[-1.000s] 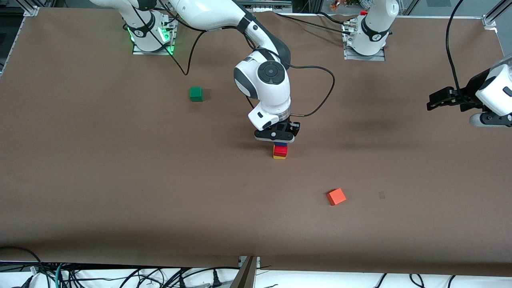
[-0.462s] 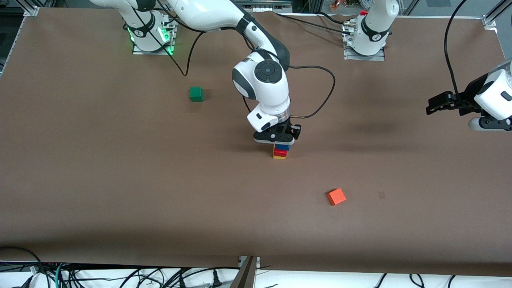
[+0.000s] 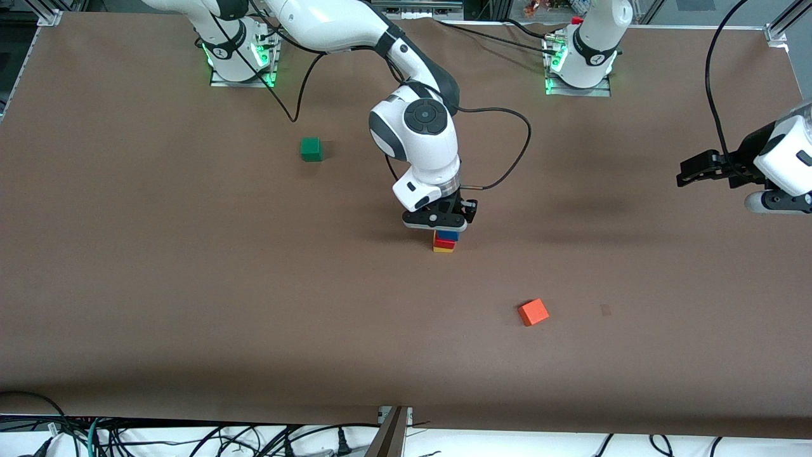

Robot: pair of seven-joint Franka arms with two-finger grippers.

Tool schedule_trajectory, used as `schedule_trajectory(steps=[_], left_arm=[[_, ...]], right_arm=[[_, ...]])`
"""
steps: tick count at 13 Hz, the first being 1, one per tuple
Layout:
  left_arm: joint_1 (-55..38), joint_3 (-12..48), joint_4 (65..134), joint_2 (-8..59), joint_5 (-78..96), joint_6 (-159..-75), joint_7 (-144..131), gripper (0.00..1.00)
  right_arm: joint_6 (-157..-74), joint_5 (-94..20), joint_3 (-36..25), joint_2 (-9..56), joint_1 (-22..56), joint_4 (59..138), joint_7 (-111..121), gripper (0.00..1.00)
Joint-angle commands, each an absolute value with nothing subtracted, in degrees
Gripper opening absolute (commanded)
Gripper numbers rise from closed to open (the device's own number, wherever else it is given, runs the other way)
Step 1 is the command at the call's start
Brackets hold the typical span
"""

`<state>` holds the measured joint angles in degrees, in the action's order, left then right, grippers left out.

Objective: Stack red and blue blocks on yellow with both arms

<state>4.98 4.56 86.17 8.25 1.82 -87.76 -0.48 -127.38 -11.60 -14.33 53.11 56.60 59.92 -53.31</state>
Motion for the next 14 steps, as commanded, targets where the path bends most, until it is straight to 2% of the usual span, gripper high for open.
schedule_trajectory(steps=[1,3,4,5,6,11,14], left_arm=[[5.4,4.9,83.6,9.7,2.3,-87.2,0.4,1.00],[5.4,4.9,83.6,9.8,2.7,-87.3,0.4,1.00],[5.4,4.9,83.6,9.8,2.8,-87.2,0.4,1.00],[5.4,4.9,83.6,9.9,2.8,-87.2,0.4,1.00],[5.3,4.9,83.5,10.0,2.8,-87.2,0.4,1.00],[4.6,5.0,81.4,11.3,2.7,-87.2,0.2,1.00],[4.6,5.0,81.4,11.3,2.6,-87.2,0.2,1.00]], right_arm=[[-127.2,-11.0,-14.2,54.4,56.3,57.4,-54.1,0.60],[-127.2,-11.0,-14.3,54.3,56.3,57.4,-54.1,0.63],[-127.0,-11.1,-14.3,54.3,56.2,57.3,-54.1,0.71],[-126.3,-11.3,-14.6,54.1,56.2,57.4,-54.1,0.89],[-124.9,-11.6,-14.8,53.6,55.8,57.4,-54.7,1.00],[-108.2,-12.0,-14.1,43.4,48.2,57.5,-54.5,1.00],[-96.9,-13.5,-14.5,34.5,40.4,61.5,-47.0,1.00]])
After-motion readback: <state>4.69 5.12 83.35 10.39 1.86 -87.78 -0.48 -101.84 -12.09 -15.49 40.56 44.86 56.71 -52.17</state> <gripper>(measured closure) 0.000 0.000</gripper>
